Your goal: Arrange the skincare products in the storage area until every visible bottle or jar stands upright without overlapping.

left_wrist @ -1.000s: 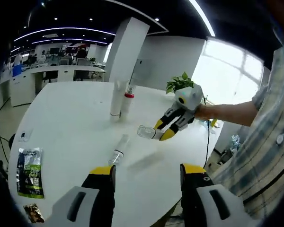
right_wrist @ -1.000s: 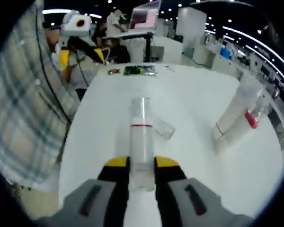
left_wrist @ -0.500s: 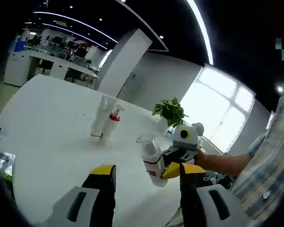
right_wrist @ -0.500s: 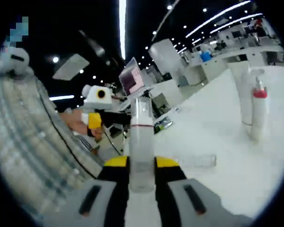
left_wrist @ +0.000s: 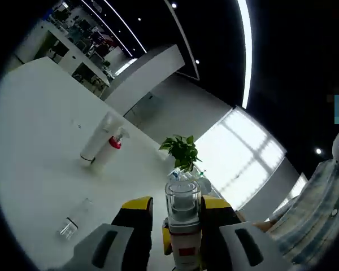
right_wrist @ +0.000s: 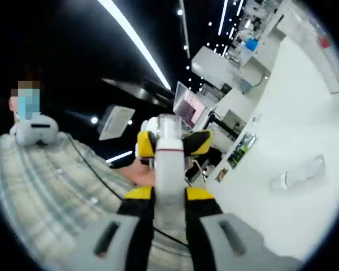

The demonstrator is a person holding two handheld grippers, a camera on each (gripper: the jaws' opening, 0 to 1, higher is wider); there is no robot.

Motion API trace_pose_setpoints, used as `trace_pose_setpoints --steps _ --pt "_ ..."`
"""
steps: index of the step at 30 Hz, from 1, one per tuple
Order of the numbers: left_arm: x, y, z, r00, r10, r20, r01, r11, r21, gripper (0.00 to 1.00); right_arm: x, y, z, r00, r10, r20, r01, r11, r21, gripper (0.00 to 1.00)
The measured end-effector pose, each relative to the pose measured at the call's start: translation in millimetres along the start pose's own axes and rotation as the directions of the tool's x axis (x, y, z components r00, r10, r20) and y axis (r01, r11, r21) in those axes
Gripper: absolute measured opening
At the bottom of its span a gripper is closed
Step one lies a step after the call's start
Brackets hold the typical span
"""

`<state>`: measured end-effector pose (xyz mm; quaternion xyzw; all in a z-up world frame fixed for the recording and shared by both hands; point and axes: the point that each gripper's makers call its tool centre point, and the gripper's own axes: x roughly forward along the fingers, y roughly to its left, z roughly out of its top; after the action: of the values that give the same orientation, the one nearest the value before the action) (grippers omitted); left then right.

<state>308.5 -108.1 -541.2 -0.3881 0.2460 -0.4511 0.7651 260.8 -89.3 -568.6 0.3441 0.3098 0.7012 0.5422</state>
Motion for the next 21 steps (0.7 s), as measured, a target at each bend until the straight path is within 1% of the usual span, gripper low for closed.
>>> trace_pose_setpoints --steps 1,2,4,5,6,7,10,11,12,13,14,15,16,17,18,19,20,21 --pt "1.6 -1.7 5.4 1.000 -0.006 0.029 0.006 1.000 0.006 0.22 -0.9 0.3 0.1 1.000 0.006 0.006 -0.006 1.000 0.008 0.18" --pt "0.9 -0.8 5.1 1.000 0.001 0.026 -0.001 1.000 0.015 0.22 -0.9 2.7 0.8 1.000 0.023 0.011 -0.023 1.000 0.005 0.18" --pt "-1.4 -0.4 4.4 0.999 0.022 0.023 -0.022 1.000 0.016 0.22 -1.9 0.4 1.5 1.000 0.013 0.020 -0.013 1.000 0.008 0.18" --pt "-2.0 2.9 3.3 0.999 0.042 0.015 -0.042 0.999 0.029 0.22 -2.0 -1.9 1.0 1.000 -0.001 0.020 0.001 1.000 -0.006 0.18" --pt "-3.2 3.4 3.2 0.999 0.049 0.015 -0.050 0.998 0.036 0.22 -1.8 -2.9 0.8 1.000 -0.006 0.021 0.006 1.000 -0.010 0.19" --pt "-3.8 7.4 4.2 0.996 0.085 0.027 -0.087 0.995 0.049 0.21 -1.7 -8.0 2.7 0.999 -0.032 0.034 0.033 0.999 -0.019 0.20" --pt "-7.0 16.9 6.1 0.988 0.148 0.043 -0.151 0.987 0.051 0.21 0.7 -17.1 6.3 0.993 -0.104 0.049 0.106 0.993 -0.052 0.21" --pt "-8.0 19.4 7.4 0.985 0.165 0.050 -0.168 0.984 0.061 0.21 2.2 -20.0 7.9 0.990 -0.131 0.053 0.135 0.988 -0.074 0.22" --pt "-10.1 22.6 9.7 0.979 0.192 0.063 -0.196 0.979 0.065 0.21 5.6 -23.7 9.4 0.984 -0.168 0.061 0.174 0.978 -0.113 0.22" --pt "-12.3 26.5 11.8 0.970 0.234 0.073 -0.238 0.969 0.062 0.21 8.9 -27.6 8.2 0.976 -0.211 0.052 0.216 0.964 -0.152 0.23" --pt "-14.3 31.8 12.7 0.960 0.269 0.073 -0.272 0.961 0.038 0.21 10.0 -31.4 6.5 0.968 -0.249 0.038 0.252 0.951 -0.182 0.23" --pt "-17.0 37.0 14.2 0.950 0.302 0.079 -0.306 0.951 0.045 0.21 12.0 -37.8 10.4 0.948 -0.314 0.058 0.319 0.920 -0.230 0.25" --pt "-19.4 40.6 16.3 0.942 0.323 0.087 -0.327 0.944 0.035 0.21 14.0 -40.2 8.6 0.936 -0.348 0.046 0.348 0.899 -0.266 0.27" --pt "-20.5 40.4 17.4 0.942 0.322 0.093 -0.326 0.945 0.031 0.21 15.5 -43.4 7.6 0.922 -0.385 0.039 0.380 0.880 -0.285 0.28" --pt "-22.2 42.2 18.5 0.936 0.337 0.099 -0.341 0.940 0.022 0.21 17.2 -49.2 4.6 0.894 -0.448 0.022 0.430 0.841 -0.330 0.29" --pt "-24.4 44.3 18.5 0.929 0.355 0.100 -0.359 0.933 0.022 0.21 18.1 -52.6 4.1 0.872 -0.489 0.017 0.461 0.810 -0.362 0.31" --pt "-25.8 46.7 18.5 0.923 0.371 0.100 -0.375 0.927 0.028 0.21 20.6 -54.1 4.1 0.858 -0.514 0.019 0.481 0.789 -0.383 0.31" --pt "-27.0 48.3 18.2 0.918 0.383 0.103 -0.387 0.922 0.026 0.21 22.5 -55.6 2.1 0.837 -0.548 0.006 0.501 0.761 -0.413 0.31"
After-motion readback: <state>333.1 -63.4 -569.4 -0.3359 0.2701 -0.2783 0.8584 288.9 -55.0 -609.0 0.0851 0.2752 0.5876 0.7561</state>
